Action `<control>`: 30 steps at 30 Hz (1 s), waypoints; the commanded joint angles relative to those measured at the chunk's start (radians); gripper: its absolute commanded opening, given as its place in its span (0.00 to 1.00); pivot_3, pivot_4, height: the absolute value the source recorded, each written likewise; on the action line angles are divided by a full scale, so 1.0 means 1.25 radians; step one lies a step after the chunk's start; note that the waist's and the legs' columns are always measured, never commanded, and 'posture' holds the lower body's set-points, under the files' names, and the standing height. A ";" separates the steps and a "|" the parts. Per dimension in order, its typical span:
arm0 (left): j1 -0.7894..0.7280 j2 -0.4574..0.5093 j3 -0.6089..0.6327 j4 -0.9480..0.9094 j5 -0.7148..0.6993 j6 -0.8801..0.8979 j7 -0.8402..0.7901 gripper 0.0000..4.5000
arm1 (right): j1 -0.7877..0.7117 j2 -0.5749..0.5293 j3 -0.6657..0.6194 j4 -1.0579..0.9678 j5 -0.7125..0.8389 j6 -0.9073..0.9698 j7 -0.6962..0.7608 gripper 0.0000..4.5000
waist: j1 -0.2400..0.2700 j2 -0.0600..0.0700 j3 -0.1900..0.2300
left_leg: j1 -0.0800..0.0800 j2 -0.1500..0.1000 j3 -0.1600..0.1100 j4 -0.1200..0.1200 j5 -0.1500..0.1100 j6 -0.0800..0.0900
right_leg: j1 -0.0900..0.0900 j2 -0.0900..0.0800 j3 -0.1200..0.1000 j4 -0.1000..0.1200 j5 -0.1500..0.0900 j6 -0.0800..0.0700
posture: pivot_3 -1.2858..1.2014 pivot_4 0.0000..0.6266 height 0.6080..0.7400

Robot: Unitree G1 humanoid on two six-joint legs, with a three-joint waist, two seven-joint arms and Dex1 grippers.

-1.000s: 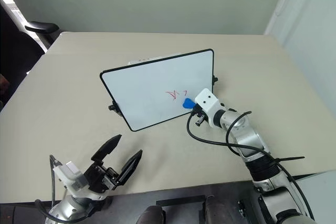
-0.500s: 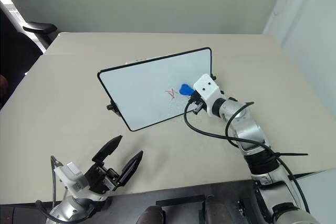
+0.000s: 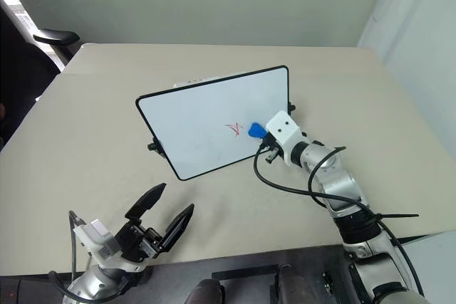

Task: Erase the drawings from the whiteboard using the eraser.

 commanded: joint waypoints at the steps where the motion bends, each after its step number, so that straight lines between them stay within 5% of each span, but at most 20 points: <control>1: -0.002 0.001 0.006 -0.032 -0.011 -0.003 0.000 1.00 | -0.015 -0.004 -0.006 -0.004 -0.013 -0.012 -0.003 0.11 | 0.000 0.000 0.000 | 0.000 0.000 0.000 0.000 0.000 0.000 | 0.000 0.000 0.000 0.000 0.000 0.000 | 0.52 0.24 1.00; 16: 0.002 0.001 0.006 -0.039 -0.016 -0.001 0.001 1.00 | -0.125 0.042 0.013 -0.083 0.018 -0.007 0.043 0.11 | -0.006 0.000 0.000 | 0.000 0.000 0.000 -0.001 0.000 0.000 | -0.002 0.001 0.000 0.000 0.000 0.000 | 0.52 0.24 1.00; 30: 0.004 0.000 0.008 -0.040 -0.016 -0.001 0.002 1.00 | -0.104 0.032 0.066 -0.008 -0.015 0.003 0.067 0.11 | -0.001 0.000 0.000 | -0.002 0.000 0.000 -0.001 0.000 -0.001 | -0.003 0.000 0.000 0.000 0.000 0.000 | 0.52 0.24 1.00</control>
